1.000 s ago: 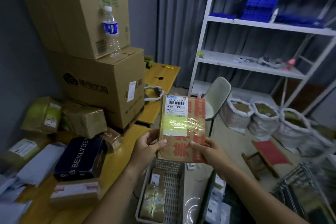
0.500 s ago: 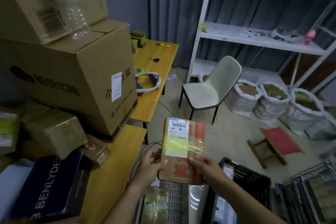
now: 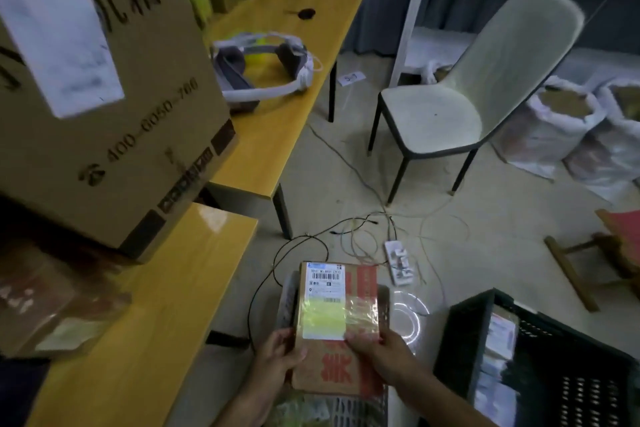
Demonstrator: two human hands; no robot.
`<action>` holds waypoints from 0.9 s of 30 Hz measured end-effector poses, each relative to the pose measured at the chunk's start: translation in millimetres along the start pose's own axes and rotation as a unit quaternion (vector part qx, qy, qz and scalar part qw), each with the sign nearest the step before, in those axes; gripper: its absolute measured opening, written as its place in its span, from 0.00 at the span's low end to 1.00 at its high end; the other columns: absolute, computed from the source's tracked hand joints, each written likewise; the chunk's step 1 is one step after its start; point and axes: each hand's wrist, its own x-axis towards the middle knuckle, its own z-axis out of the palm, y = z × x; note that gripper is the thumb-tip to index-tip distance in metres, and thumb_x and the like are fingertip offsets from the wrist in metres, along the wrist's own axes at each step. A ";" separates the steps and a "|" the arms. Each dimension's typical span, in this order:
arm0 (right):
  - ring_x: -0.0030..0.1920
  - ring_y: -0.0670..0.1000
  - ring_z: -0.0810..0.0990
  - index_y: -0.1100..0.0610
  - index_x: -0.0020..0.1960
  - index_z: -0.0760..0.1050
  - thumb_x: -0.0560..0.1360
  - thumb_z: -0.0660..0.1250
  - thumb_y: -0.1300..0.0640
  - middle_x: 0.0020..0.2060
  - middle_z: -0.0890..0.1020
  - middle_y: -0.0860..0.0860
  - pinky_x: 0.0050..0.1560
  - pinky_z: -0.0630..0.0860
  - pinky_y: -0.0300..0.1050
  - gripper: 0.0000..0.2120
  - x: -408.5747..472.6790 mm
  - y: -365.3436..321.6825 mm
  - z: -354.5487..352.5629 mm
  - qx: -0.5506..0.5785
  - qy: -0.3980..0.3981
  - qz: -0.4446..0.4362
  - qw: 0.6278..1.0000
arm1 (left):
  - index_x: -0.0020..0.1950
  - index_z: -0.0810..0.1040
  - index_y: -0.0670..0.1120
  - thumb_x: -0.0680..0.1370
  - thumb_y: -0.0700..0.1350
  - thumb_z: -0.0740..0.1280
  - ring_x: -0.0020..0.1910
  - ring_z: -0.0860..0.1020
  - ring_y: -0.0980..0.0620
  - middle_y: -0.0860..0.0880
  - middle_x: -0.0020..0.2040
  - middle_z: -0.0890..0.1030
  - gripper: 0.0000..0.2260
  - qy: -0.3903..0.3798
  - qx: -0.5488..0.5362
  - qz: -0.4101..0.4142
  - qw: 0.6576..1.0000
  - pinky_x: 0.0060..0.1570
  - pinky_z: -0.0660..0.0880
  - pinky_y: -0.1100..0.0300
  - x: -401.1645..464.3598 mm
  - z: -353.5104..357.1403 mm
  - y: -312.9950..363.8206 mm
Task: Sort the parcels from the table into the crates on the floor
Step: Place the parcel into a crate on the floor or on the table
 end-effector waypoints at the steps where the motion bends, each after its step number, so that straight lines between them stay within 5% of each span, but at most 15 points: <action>1: 0.41 0.54 0.88 0.63 0.57 0.81 0.76 0.74 0.62 0.42 0.88 0.57 0.36 0.82 0.41 0.11 27.8 14.0 -0.6 -0.002 -0.005 0.001 1.000 | 0.55 0.75 0.39 0.76 0.29 0.69 0.49 0.82 0.43 0.41 0.52 0.83 0.11 0.007 0.001 -0.005 1.000 0.44 0.78 0.51 25.3 -1.4 -12.6; 6: 0.42 0.57 0.88 0.63 0.56 0.81 0.76 0.73 0.60 0.43 0.88 0.58 0.37 0.83 0.45 0.10 154.6 76.6 -1.4 -0.006 -0.018 0.028 0.999 | 0.54 0.76 0.39 0.77 0.29 0.67 0.45 0.83 0.46 0.41 0.51 0.84 0.09 0.021 0.039 0.000 0.999 0.40 0.79 0.55 141.8 -15.2 -66.8; 9: 0.45 0.55 0.88 0.59 0.56 0.81 0.75 0.75 0.55 0.45 0.88 0.55 0.47 0.85 0.51 0.13 218.3 106.7 1.9 -0.024 -0.023 0.030 0.999 | 0.51 0.80 0.42 0.78 0.30 0.66 0.40 0.85 0.53 0.45 0.46 0.86 0.08 0.023 0.076 0.019 0.997 0.36 0.79 0.62 189.2 -24.1 -83.6; 14: 0.45 0.52 0.88 0.50 0.52 0.83 0.72 0.77 0.49 0.43 0.88 0.48 0.54 0.83 0.56 0.11 294.0 151.6 16.6 -0.076 -0.001 0.009 0.997 | 0.42 0.86 0.49 0.79 0.31 0.64 0.42 0.84 0.53 0.49 0.43 0.87 0.16 0.024 0.135 0.058 0.989 0.39 0.77 0.68 247.8 -41.1 -95.3; 17: 0.49 0.49 0.86 0.45 0.54 0.81 0.72 0.77 0.48 0.46 0.87 0.44 0.56 0.82 0.53 0.13 310.3 169.6 25.7 -0.102 0.010 -0.023 0.994 | 0.58 0.83 0.49 0.80 0.38 0.65 0.53 0.81 0.56 0.52 0.58 0.83 0.11 0.068 0.229 0.078 0.968 0.50 0.75 0.66 270.7 -48.5 -107.1; 20: 0.50 0.46 0.85 0.46 0.59 0.81 0.69 0.77 0.43 0.46 0.86 0.41 0.57 0.81 0.51 0.20 313.7 187.4 32.2 -0.114 0.026 -0.030 0.993 | 0.77 0.67 0.47 0.80 0.40 0.67 0.70 0.73 0.48 0.51 0.69 0.74 0.25 0.123 0.349 0.070 0.926 0.62 0.69 0.59 282.6 -53.3 -119.4; 27: 0.48 0.50 0.87 0.46 0.54 0.83 0.55 0.72 0.30 0.45 0.88 0.44 0.57 0.82 0.55 0.32 325.2 220.0 37.6 -0.057 0.065 0.045 0.995 | 0.79 0.65 0.52 0.78 0.32 0.62 0.45 0.81 0.54 0.47 0.61 0.82 0.31 0.129 0.438 0.111 0.883 0.42 0.72 0.67 299.0 -68.6 -142.0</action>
